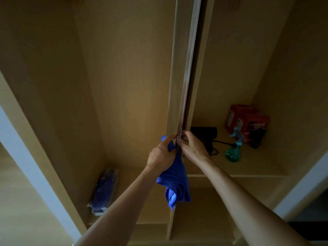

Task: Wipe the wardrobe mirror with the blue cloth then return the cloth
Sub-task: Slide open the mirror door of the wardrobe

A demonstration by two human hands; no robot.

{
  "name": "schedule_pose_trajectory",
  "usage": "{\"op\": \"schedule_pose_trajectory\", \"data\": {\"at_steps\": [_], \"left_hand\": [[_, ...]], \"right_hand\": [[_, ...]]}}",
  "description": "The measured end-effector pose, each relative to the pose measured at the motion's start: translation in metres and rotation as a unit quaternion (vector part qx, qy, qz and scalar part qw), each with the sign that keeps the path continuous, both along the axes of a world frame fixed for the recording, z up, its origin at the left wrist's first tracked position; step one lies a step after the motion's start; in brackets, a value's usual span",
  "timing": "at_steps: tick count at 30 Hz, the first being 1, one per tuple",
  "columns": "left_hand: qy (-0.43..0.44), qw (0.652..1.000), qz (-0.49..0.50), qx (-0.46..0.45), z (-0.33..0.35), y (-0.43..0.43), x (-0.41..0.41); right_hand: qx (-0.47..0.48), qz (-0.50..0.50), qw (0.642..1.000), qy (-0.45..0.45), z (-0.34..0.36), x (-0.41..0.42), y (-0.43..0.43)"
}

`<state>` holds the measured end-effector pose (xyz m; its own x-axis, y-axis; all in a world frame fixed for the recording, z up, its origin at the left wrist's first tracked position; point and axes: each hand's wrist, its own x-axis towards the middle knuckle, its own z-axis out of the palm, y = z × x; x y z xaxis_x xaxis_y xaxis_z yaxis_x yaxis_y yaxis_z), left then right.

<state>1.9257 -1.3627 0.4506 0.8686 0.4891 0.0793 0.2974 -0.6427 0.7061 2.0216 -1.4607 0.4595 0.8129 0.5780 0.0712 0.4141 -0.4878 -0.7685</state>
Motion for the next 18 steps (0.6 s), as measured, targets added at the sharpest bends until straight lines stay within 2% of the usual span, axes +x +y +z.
{"op": "schedule_pose_trajectory", "data": {"at_steps": [7,18], "left_hand": [[-0.023,1.0,-0.01,0.006,-0.003,-0.011,-0.017],[-0.058,0.998,-0.025,-0.01,-0.008,-0.03,-0.042]], "right_hand": [[-0.003,-0.005,0.999,-0.042,-0.006,-0.009,-0.015],[0.014,0.006,0.999,-0.052,-0.017,-0.029,-0.04]]}}
